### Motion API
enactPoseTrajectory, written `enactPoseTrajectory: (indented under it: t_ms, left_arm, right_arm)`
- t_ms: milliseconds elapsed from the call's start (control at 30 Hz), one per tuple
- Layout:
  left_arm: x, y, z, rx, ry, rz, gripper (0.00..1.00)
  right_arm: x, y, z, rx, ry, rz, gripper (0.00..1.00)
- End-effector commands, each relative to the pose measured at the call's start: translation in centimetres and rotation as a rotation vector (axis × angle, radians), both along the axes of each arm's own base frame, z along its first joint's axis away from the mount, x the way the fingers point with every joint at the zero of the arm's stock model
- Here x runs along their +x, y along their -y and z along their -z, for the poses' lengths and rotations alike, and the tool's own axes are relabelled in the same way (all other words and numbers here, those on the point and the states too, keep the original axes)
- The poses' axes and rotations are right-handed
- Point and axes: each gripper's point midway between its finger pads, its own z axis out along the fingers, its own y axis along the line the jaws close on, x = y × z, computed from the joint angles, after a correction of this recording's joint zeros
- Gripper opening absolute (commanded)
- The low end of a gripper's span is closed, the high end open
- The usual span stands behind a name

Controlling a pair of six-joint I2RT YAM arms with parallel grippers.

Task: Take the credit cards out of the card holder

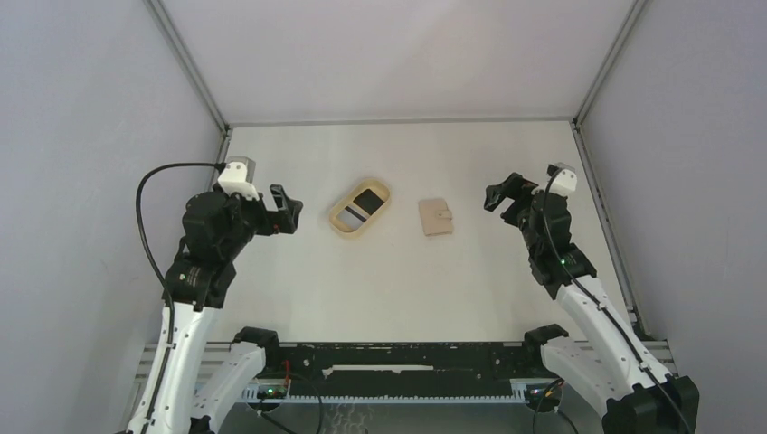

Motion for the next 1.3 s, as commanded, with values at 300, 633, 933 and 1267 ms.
enactPoseTrajectory:
  t_ms: [300, 633, 933, 1267]
  left_arm:
    - [1.5, -2.0, -5.6, -0.044, 0.285, -0.129, 1.0]
    - [5.3, -6.3, -3.0, 0.011, 0.424, -0.316, 1.0]
    - [6.9, -9.2, -1.4, 0.046, 0.198, -0.501, 1.0]
    - [9.5, -6.8, 4.5, -0.054, 0.003, -0.366, 1.0]
  right_arm:
    - [0.8, -5.1, -0.7, -0.043, -0.013, -0.27, 1.0]
    - [4.4, -7.6, 4.0, -0.217, -0.144, -0.2, 0.99]
    - [6.2, -9.5, 8.4, -0.221, -0.262, -0.283, 1.0]
    - [8.6, -10.8, 11.5, -0.16, -0.328, -0.402, 0.85]
